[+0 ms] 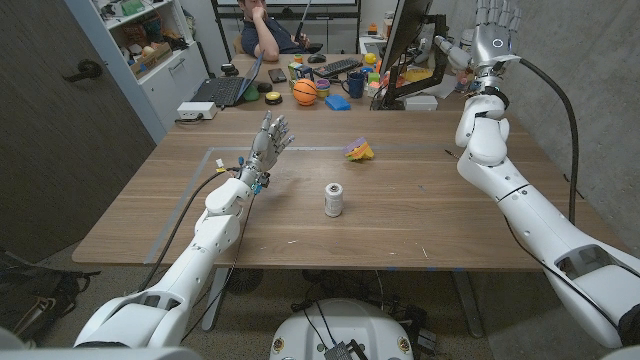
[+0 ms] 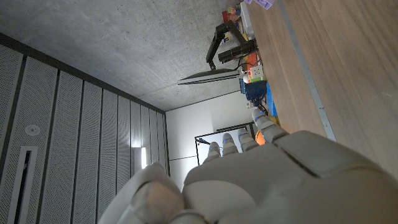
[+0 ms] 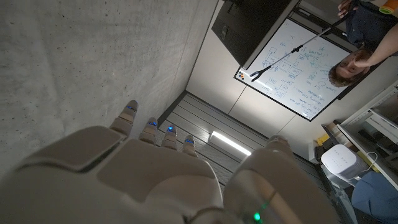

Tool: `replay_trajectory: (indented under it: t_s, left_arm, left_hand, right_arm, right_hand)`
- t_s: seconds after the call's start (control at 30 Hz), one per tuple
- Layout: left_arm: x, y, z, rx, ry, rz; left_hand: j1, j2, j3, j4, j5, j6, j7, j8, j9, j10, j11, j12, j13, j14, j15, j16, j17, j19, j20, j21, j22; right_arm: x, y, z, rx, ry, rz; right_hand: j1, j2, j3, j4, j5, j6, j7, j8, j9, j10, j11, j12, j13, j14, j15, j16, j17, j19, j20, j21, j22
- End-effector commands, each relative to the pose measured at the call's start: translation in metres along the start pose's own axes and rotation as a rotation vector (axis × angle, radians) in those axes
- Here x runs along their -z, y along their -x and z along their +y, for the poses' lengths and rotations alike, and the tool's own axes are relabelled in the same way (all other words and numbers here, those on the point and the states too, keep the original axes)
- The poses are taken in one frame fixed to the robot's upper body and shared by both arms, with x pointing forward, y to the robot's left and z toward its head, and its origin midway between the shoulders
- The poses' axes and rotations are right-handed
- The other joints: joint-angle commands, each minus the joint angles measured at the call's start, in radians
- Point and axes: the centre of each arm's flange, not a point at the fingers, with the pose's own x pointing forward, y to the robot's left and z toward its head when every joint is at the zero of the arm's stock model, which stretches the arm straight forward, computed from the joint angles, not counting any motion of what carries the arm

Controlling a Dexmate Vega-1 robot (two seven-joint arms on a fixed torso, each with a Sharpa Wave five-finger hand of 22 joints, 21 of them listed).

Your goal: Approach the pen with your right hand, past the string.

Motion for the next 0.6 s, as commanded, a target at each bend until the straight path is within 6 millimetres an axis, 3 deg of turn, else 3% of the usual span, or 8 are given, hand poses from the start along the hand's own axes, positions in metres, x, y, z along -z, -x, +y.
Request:
replay_trajectory:
  t_s: [0.03,0.2,0.43,0.6]
  left_arm:
    - [-0.001,0.003,-0.002,0.001,-0.008,0.006]
    - [0.000,0.004,-0.002,-0.003,-0.007,0.010]
    - [0.001,0.006,-0.002,-0.002,-0.006,0.010]
    - [0.001,0.006,-0.003,0.003,-0.006,0.010]
  left_hand:
    - [0.004,0.048,-0.006,0.002,0.007,-0.017,0.005,0.009,0.002,0.000,-0.007,0.006,0.003,0.001,0.000,0.007,0.002,0.000,0.012,0.003,0.003]
    - [0.004,0.048,-0.009,0.002,0.008,-0.016,0.005,0.009,0.002,0.002,-0.008,0.006,0.003,0.002,0.000,0.007,0.002,0.000,0.011,0.003,0.003]
    - [0.004,0.047,-0.011,0.001,0.009,-0.016,0.005,0.009,0.002,0.003,-0.008,0.006,0.003,0.002,-0.001,0.007,0.002,0.000,0.012,0.003,0.003]
    - [0.004,0.047,-0.013,0.001,0.009,-0.017,0.005,0.009,0.002,0.004,-0.009,0.006,0.003,0.002,0.000,0.007,0.002,0.001,0.012,0.003,0.003]
  right_arm:
    - [0.025,0.000,0.032,-0.140,0.015,0.096]
    - [0.027,-0.001,0.043,-0.186,0.030,0.107]
    - [0.028,-0.003,0.055,-0.280,0.045,0.134]
    - [0.029,-0.003,0.065,-0.347,0.059,0.147]
  right_hand:
    - [0.013,-0.002,-0.006,0.001,0.008,-0.007,-0.012,0.006,0.003,-0.008,-0.005,0.007,0.003,0.005,0.007,0.007,0.001,0.017,0.001,0.005,0.003]
    - [0.017,0.003,-0.007,0.000,0.010,0.005,-0.032,0.012,0.002,-0.014,-0.009,0.007,0.003,0.011,0.005,0.008,0.001,0.031,0.001,0.009,0.004]
    - [0.031,0.006,-0.008,-0.006,0.015,-0.016,0.001,0.008,0.002,-0.027,-0.004,0.006,0.002,0.012,0.008,0.007,0.000,0.053,0.001,0.014,0.005]
    - [0.050,0.006,-0.008,-0.015,0.021,-0.018,-0.012,0.011,0.003,-0.038,0.001,0.004,0.003,0.019,0.008,0.008,0.000,0.076,0.000,0.020,0.006]
